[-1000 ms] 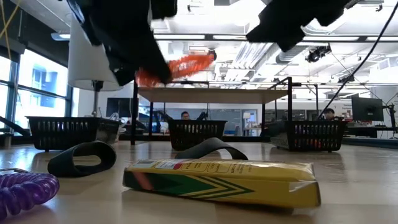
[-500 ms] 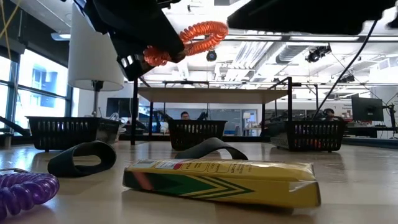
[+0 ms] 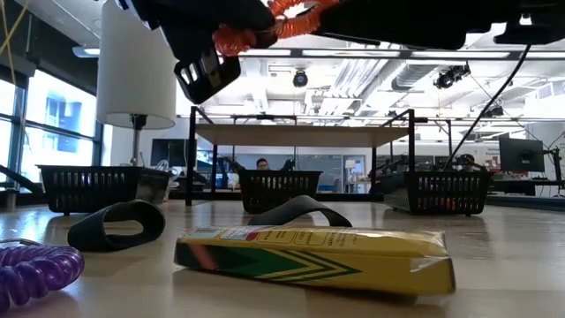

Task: Pick & Place Office Desk Supplies
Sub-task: Put the orange spring keychain into the right black bin

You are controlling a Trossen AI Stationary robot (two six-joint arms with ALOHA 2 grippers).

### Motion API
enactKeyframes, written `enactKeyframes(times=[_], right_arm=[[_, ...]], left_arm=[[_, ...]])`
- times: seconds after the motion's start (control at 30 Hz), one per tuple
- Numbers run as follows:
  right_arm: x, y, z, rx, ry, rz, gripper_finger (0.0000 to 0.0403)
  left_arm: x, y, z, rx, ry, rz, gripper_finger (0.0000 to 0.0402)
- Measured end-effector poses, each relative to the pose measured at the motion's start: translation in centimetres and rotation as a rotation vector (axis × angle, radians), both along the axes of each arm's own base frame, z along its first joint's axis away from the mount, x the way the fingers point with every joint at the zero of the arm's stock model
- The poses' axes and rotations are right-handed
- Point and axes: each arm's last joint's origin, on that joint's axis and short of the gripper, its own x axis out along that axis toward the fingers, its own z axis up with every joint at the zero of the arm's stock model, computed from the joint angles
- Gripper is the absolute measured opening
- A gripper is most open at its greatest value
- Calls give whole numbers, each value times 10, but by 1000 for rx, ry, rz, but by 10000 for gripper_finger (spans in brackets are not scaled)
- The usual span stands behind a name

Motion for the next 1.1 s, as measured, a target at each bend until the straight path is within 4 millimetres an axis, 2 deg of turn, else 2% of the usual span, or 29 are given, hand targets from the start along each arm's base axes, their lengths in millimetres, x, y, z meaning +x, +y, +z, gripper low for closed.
enactKeyframes(times=[0.2, 0.3, 0.7, 0.9, 1.1], right_arm=[[1, 0, 3, -31, -33, 17, 163], [1, 0, 2, -30, -31, 17, 147], [0, 0, 0, -63, -8, 23, 19], [0, 0, -1, -60, -2, 22, 25], [-1, -1, -3, -67, 19, 26, 17]], left_arm=[[4, 8, 0, 6, -8, 20, 11], [6, 12, 1, 9, -10, 31, 11], [6, 13, 0, 2, -6, 20, 11], [6, 13, 0, 33, -18, 25, 18], [7, 13, -4, 111, -32, 135, 53]])
